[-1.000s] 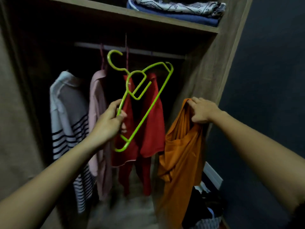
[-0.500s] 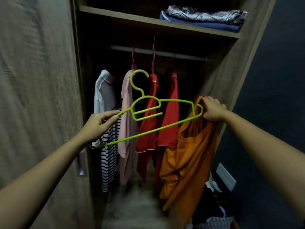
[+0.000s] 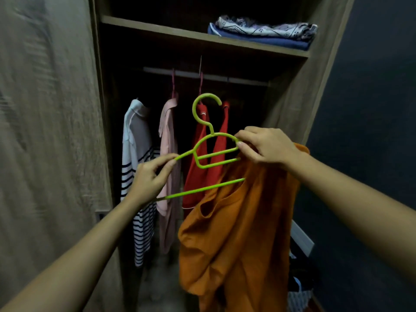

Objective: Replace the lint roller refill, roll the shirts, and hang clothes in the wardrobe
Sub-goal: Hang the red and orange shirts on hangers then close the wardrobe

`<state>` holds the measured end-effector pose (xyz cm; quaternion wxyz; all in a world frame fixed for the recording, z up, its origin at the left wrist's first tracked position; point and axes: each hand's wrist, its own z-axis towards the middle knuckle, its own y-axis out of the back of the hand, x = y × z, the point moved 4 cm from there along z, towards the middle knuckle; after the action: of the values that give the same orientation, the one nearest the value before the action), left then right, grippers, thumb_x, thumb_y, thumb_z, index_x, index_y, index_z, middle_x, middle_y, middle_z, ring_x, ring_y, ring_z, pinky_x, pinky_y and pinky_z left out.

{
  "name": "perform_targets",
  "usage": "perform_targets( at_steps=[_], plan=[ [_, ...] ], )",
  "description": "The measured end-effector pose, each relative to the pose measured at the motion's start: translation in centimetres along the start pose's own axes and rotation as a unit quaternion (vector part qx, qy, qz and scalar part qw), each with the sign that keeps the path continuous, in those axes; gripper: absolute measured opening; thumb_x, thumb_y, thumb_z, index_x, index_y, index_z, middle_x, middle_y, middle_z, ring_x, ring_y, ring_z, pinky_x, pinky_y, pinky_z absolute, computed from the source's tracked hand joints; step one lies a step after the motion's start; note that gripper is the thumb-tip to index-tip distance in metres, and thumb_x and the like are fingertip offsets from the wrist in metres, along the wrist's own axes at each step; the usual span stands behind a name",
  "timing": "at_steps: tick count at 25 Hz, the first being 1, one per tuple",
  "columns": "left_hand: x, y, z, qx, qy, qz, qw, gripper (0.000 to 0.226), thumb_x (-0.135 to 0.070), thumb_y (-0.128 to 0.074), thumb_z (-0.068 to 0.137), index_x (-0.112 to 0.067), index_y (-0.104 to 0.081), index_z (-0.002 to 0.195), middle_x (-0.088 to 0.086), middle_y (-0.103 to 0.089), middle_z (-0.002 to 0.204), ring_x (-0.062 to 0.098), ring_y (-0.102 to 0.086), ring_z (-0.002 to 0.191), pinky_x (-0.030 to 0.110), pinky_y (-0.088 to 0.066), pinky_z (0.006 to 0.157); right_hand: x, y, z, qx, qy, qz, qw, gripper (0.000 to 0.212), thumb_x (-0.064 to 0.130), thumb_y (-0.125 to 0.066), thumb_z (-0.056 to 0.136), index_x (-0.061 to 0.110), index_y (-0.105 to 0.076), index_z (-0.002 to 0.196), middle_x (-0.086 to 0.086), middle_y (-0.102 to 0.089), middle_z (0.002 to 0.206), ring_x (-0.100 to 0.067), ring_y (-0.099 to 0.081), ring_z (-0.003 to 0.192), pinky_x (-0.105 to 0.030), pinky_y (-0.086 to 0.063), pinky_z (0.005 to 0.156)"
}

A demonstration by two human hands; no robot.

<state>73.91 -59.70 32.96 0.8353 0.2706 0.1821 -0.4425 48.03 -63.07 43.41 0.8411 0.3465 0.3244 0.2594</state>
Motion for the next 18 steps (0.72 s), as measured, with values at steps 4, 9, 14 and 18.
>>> perform_targets(
  at_steps=[4,9,14,18],
  plan=[
    [-3.6,-0.4,-1.5,-0.2,-0.049,0.23,0.951,0.025,-0.023,-0.054,0.09,-0.019,-0.059,0.114,0.006,-0.054,0.111,0.027,-0.048,0.099,0.038,-0.037,0.081,1.5,-0.6,0.2,-0.057,0.012,-0.028,0.998,0.063,0.051,-0.013,0.095,0.014,-0.062,0.106,-0.008,-0.067,0.089,-0.033,-0.066,0.065,-0.038,-0.055,0.048],
    [-4.3,-9.0,-10.3,0.064,-0.143,0.245,0.957,0.04,-0.058,-0.035,0.09,-0.028,-0.057,0.106,0.005,-0.04,0.121,0.022,-0.043,0.103,0.035,-0.036,0.082,2.5,0.8,1.0,-0.116,-0.01,0.011,0.993,0.045,0.045,-0.029,0.094,0.019,-0.061,0.112,-0.006,-0.069,0.094,-0.032,-0.067,0.075,-0.039,-0.054,0.052],
    [3.0,-6.3,-11.1,0.157,-0.055,0.122,0.978,0.04,-0.059,-0.045,0.088,-0.025,-0.063,0.099,0.005,-0.05,0.113,0.014,-0.047,0.109,0.025,-0.04,0.097,1.0,2.1,-0.9,-0.132,0.033,0.02,0.99,0.043,0.043,-0.032,0.096,0.019,-0.065,0.109,-0.005,-0.067,0.082,-0.024,-0.066,0.069,-0.035,-0.054,0.051],
    [6.7,-0.4,-10.6,0.207,-0.059,0.159,0.963,0.037,-0.057,-0.039,0.091,-0.025,-0.058,0.091,-0.007,-0.048,0.09,-0.001,-0.046,0.085,0.016,-0.04,0.08,-1.1,-0.3,-4.7,-0.099,0.067,0.019,0.993,0.043,0.043,-0.033,0.097,0.019,-0.065,0.113,-0.005,-0.065,0.075,-0.022,-0.064,0.059,-0.032,-0.054,0.048]
  ],
)
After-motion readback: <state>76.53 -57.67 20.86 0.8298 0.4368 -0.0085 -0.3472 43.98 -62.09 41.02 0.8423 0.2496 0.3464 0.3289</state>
